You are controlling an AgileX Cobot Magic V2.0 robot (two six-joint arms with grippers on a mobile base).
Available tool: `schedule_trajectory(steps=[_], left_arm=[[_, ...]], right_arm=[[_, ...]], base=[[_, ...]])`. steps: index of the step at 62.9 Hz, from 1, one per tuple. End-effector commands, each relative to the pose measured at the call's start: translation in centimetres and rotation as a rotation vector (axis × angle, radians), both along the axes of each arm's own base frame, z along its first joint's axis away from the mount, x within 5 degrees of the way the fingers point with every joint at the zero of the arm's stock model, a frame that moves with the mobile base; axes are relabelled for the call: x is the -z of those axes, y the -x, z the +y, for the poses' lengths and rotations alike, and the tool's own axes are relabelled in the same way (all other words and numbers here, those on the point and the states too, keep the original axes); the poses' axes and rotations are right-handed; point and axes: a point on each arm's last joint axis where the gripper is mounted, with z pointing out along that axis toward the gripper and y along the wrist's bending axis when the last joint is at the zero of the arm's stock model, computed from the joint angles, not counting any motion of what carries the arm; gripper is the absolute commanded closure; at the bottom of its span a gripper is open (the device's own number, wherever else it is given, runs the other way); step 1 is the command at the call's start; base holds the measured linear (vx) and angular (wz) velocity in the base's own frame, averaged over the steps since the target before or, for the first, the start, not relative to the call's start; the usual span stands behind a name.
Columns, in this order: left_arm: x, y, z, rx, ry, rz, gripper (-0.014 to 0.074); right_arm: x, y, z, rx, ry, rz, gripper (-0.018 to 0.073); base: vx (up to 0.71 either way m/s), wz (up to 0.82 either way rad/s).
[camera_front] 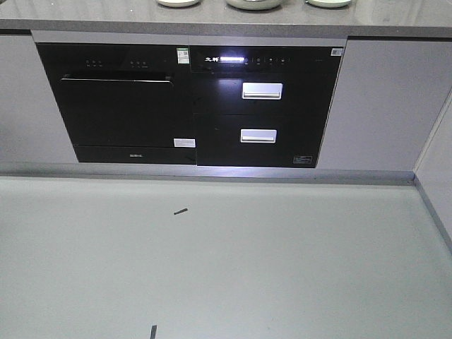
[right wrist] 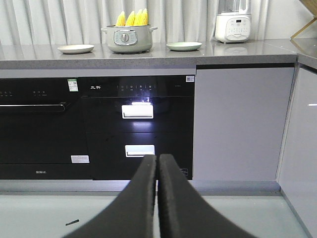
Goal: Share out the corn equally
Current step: 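Drive the base toward the counter with the pot and plates, then continue driving the base closer to the counter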
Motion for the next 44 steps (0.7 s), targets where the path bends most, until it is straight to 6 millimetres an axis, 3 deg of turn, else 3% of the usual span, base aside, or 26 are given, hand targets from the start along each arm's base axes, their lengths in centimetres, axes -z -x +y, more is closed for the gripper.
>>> schedule_trajectory(steps=[1, 44], left_arm=[[-0.31, 0.06, 0.05, -0.005, 0.013, -0.081, 0.0603], [-0.31, 0.06, 0.05, -0.005, 0.013, -0.081, 0.0603]], right_arm=[[-0.47, -0.01, 0.02, 0.0, 0.015, -0.071, 0.0566], [-0.47, -0.01, 0.02, 0.0, 0.015, -0.071, 0.0566]], base=[[0.11, 0.01], [0.11, 0.01]])
